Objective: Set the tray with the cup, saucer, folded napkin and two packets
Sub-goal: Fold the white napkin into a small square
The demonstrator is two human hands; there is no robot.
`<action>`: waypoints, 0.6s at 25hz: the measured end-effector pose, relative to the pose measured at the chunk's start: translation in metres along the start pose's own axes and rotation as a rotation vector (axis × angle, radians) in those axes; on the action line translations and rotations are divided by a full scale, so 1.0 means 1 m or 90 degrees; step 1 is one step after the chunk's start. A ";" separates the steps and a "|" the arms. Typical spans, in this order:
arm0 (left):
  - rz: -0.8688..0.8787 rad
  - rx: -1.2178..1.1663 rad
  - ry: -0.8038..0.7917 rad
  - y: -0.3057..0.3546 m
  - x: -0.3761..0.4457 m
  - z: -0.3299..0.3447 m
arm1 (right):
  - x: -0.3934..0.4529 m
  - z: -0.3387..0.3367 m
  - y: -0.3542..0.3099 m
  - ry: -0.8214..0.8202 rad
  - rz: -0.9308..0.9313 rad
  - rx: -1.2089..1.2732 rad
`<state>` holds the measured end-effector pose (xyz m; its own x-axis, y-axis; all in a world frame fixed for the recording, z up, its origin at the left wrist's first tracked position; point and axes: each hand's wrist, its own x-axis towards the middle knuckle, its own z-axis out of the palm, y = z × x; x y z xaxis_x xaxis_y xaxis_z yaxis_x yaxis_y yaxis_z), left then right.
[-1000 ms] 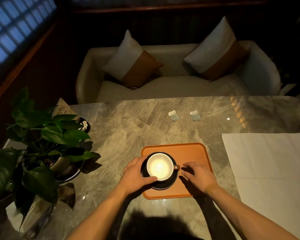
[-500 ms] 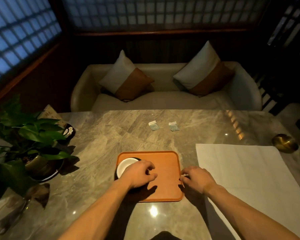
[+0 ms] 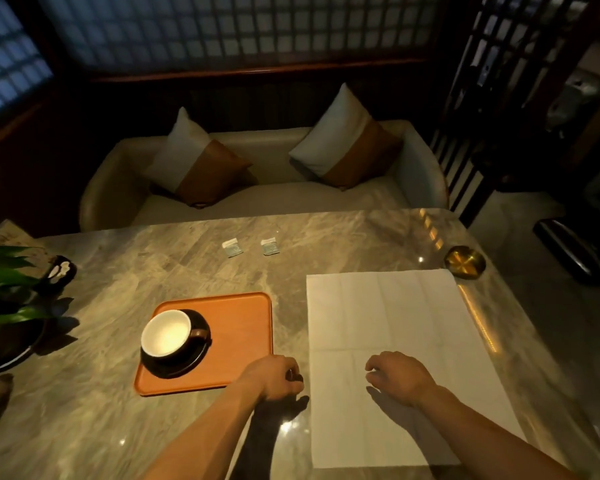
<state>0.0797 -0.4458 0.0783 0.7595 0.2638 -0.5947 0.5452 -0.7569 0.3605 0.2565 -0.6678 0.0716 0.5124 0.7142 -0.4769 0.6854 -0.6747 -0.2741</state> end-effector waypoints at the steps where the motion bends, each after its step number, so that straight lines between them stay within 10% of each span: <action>1: 0.004 0.010 0.004 0.003 -0.001 0.008 | -0.006 0.003 0.007 0.000 0.009 0.005; 15: 0.128 0.048 0.049 0.000 -0.030 0.082 | -0.075 0.058 0.047 0.029 0.052 -0.038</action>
<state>0.0281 -0.5031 0.0368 0.8762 0.1458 -0.4594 0.3543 -0.8409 0.4090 0.2203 -0.7634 0.0461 0.5898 0.6661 -0.4565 0.6695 -0.7194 -0.1848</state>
